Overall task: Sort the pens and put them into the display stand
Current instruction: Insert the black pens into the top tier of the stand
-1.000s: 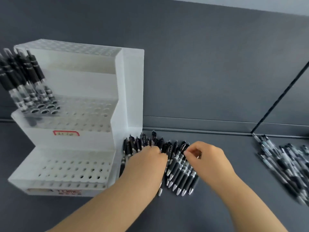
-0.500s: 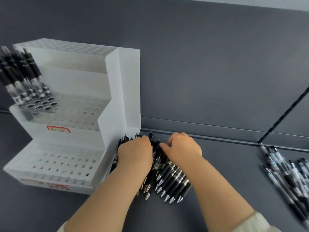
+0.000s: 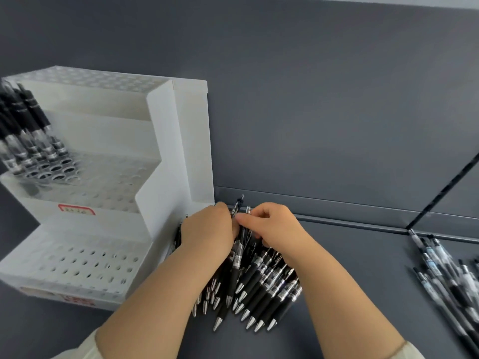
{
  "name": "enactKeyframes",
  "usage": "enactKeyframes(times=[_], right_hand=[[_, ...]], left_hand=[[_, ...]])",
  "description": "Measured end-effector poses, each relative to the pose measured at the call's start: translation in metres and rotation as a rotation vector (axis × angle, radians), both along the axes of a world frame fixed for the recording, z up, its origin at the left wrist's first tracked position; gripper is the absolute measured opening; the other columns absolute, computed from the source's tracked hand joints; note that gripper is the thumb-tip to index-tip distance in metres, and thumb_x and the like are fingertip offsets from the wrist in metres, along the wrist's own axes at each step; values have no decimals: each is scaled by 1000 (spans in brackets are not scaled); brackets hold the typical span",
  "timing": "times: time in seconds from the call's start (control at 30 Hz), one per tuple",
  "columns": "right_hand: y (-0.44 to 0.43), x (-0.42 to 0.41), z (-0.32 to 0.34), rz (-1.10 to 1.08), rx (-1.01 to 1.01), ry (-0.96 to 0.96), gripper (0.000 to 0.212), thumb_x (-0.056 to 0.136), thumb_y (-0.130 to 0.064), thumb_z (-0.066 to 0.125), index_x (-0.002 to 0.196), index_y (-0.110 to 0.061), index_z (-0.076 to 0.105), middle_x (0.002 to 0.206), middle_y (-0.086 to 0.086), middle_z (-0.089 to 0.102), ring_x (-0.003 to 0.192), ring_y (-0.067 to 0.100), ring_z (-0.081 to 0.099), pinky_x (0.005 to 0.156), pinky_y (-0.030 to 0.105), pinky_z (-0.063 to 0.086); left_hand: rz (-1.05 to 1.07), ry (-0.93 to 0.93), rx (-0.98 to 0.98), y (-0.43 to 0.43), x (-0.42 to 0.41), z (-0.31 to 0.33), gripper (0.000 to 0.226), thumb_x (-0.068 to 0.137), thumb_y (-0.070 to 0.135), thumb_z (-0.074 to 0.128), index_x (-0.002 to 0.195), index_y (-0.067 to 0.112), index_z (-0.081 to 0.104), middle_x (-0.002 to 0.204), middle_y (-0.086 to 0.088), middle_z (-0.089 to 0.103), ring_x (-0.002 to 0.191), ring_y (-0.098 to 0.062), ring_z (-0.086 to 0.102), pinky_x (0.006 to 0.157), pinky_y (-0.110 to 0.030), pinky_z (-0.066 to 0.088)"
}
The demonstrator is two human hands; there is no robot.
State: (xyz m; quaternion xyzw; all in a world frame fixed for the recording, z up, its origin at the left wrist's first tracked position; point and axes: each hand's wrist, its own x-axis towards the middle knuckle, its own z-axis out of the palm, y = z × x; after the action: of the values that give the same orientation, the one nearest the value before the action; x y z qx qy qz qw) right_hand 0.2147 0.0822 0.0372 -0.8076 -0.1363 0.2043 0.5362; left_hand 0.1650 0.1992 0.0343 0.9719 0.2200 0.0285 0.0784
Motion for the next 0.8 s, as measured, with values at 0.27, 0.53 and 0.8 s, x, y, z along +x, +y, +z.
enactKeyframes(times=[0.27,0.53,0.8], right_hand=[[2,-15,38,-82,333,-10,26,80,-27,72,83,-16,48,94,29,62,45,10,43,43,21,37],[22,-58,99,-148,425,-204,34,59,-41,68,80,-17,55,77,9,71,43,10,45,45,21,40],[74,-113,133,-142,484,-335,33,52,-44,71,74,-20,67,79,23,67,48,18,48,48,24,41]], left_hand=[[-102,-524,-362,8,-38,38,30,93,27,51,122,22,47,83,5,63,74,-13,59,67,-30,48],[-284,-667,-583,44,-90,87,9,87,38,50,94,33,48,75,6,67,66,-7,61,61,-24,49],[-379,-770,-734,117,-151,126,33,68,62,42,86,37,55,76,13,68,62,-14,63,58,-35,54]])
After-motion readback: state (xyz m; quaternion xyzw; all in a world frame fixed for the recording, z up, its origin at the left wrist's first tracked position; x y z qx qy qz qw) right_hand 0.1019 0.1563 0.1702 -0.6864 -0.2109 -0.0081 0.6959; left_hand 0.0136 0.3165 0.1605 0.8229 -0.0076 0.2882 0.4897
